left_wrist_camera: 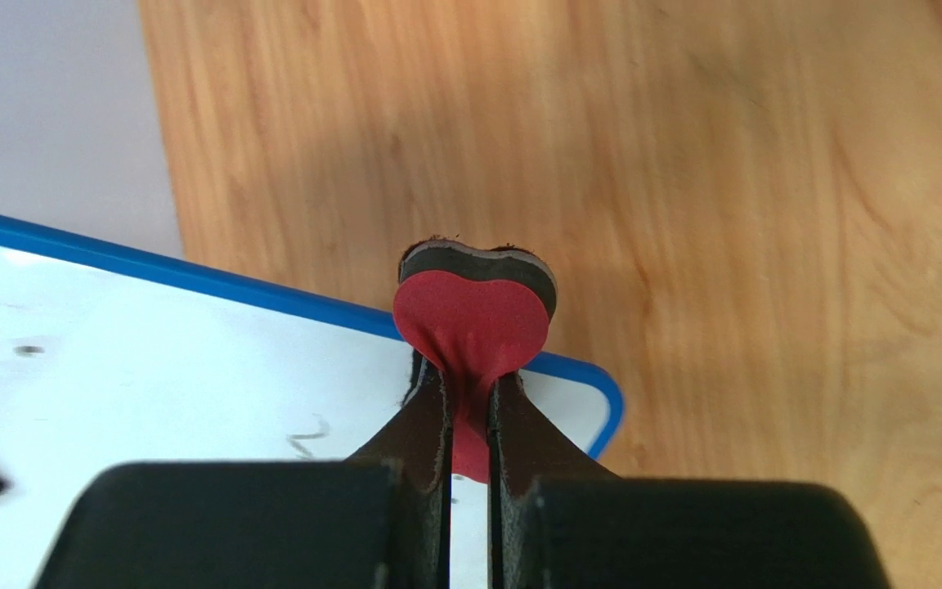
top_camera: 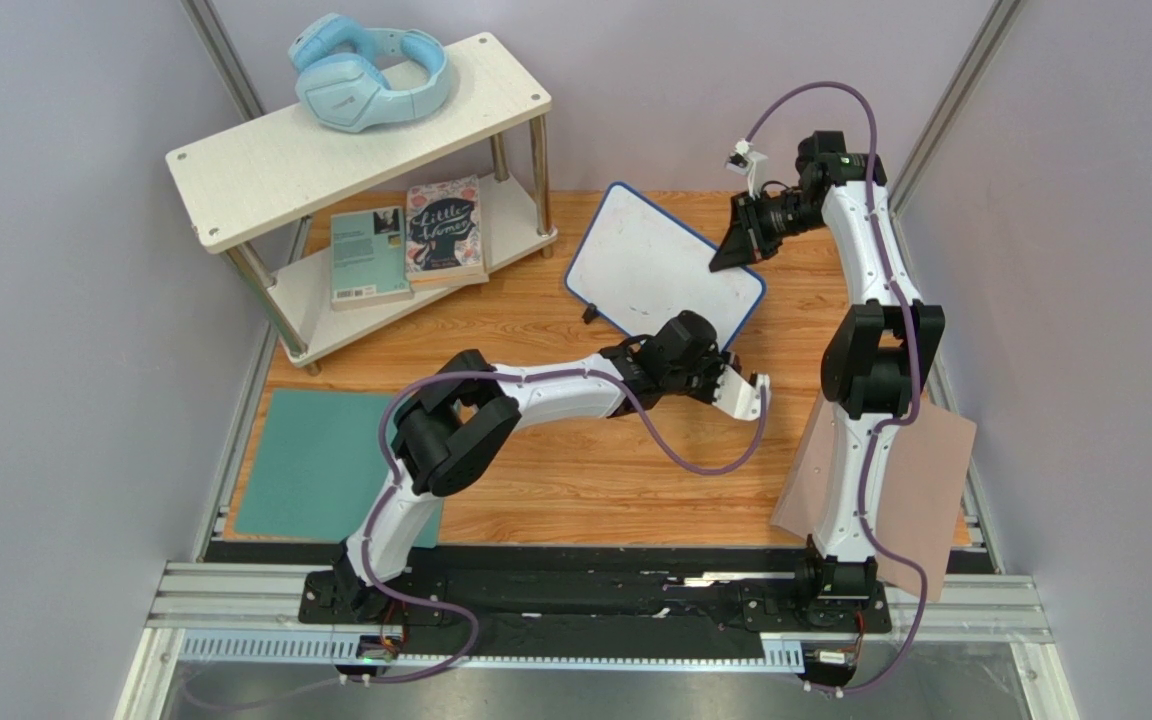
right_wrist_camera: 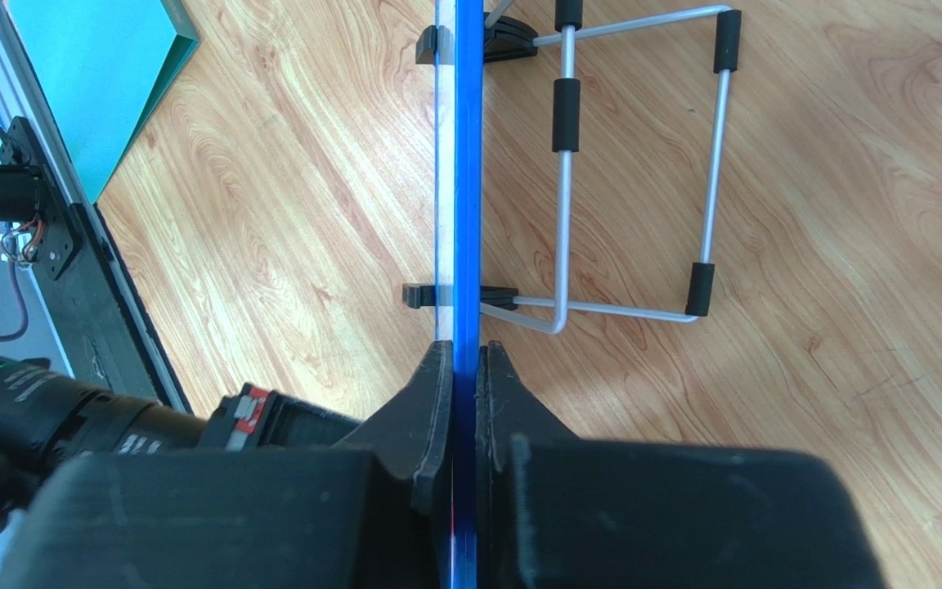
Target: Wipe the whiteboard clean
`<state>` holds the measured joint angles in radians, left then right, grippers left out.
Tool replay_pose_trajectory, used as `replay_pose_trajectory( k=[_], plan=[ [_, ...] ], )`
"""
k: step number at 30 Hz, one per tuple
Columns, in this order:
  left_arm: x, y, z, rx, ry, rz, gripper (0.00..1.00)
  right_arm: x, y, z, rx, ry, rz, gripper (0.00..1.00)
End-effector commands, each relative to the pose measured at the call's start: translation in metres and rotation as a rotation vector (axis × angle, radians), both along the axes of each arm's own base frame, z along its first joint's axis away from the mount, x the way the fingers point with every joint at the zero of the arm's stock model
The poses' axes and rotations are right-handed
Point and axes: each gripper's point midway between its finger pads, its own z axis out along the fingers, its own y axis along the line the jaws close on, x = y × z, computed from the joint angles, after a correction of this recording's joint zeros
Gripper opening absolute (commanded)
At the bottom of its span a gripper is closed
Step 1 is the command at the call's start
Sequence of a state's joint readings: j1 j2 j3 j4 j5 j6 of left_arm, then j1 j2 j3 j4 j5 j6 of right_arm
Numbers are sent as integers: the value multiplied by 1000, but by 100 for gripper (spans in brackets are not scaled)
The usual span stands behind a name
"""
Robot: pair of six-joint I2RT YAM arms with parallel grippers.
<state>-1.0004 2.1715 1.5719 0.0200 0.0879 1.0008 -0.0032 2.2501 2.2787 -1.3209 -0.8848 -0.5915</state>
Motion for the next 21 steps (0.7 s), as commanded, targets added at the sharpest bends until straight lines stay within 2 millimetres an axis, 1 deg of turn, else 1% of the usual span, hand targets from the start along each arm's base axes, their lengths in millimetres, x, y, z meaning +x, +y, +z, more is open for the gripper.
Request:
replay_pose_trajectory(
  k=[1, 3, 5, 7, 8, 10, 11, 13, 14, 15, 16, 17, 21],
  plan=[
    [32, -31, 76, -226, -131, 32, 0, -31, 5, -49, -108, 181, 66, 0],
    [33, -35, 84, -241, -135, 27, 0, -31, 6, -49, -107, 181, 67, 0],
    [33, -37, 84, -242, -129, 24, 0, -31, 6, -50, -106, 182, 66, 0],
    [32, -37, 76, -227, -113, 24, 0, -31, 6, -50, -107, 183, 67, 0],
    [28, -35, 66, -210, -95, 19, 0, -31, 6, -50, -107, 183, 67, 0],
    [25, -32, 61, -210, -78, 23, 0, -31, 6, -50, -107, 184, 67, 0],
    [21, -28, 50, -194, -64, 25, 0, -31, 6, -50, -107, 183, 67, 0],
    [18, -24, 46, -197, -44, 37, 0, -31, 6, -50, -104, 183, 67, 0],
    [14, -20, 37, -184, -27, 36, 0, -31, 6, -50, -103, 184, 66, 0],
    [12, -19, 34, -185, -10, 43, 0, -31, 7, -51, -102, 185, 68, 0],
    [10, -16, 34, -185, -3, 46, 0, -31, 6, -51, -102, 185, 67, 0],
    [10, -10, 25, -166, 3, 68, 0, -31, 6, -51, -102, 187, 66, 0],
    [18, 9, 14, -155, 21, 151, 0, -31, 6, -50, -106, 183, 65, 0]
  ],
)
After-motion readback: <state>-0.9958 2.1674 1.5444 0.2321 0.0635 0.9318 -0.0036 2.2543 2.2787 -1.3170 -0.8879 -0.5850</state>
